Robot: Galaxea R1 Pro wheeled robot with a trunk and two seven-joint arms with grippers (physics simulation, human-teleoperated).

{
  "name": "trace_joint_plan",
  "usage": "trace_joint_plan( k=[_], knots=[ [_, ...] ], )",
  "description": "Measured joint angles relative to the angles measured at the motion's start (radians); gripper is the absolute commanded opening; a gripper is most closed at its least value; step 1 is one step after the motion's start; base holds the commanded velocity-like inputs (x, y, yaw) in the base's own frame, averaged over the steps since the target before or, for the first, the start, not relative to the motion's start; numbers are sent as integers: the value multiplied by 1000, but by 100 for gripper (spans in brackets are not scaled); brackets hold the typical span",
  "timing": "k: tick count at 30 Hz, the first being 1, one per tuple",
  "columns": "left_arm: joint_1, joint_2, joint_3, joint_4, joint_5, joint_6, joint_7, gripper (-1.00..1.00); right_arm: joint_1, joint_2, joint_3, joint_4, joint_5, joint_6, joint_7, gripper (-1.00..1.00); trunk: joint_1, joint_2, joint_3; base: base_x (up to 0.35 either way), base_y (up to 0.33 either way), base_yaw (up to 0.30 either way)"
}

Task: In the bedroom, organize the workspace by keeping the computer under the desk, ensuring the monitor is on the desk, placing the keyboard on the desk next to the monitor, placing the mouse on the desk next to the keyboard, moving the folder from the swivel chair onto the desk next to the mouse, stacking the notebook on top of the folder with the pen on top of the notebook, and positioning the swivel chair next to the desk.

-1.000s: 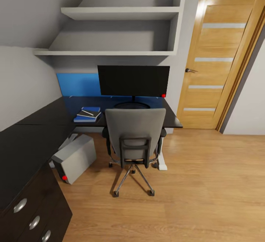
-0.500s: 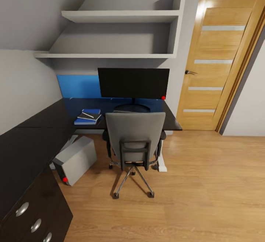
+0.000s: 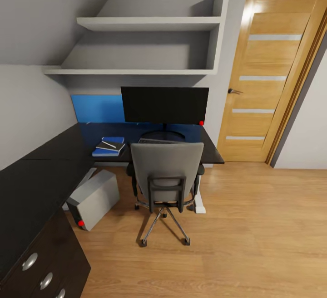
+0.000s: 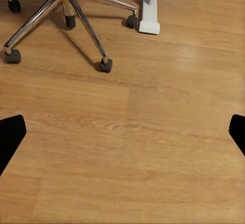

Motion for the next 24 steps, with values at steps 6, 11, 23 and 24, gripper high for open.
trace_joint_plan(
  k=[6,11,23,24],
  knots=[
    [36,31,-1,1,-15,-6,-13,100,0,6,0,0,0,1,2,100,-23,42,19,0,0,0],
    [46,41,-1,1,-13,-7,-72,100,0,6,0,0,0,1,2,100,-42,77,34,0,0,0],
    [62,49,-1,1,-13,-5,-112,100,0,7,0,0,0,1,2,100,-81,147,66,0,0,0],
    [62,49,-1,1,-13,-4,-112,100,0,7,0,0,0,1,2,100,-81,147,66,0,0,0]
  ],
)
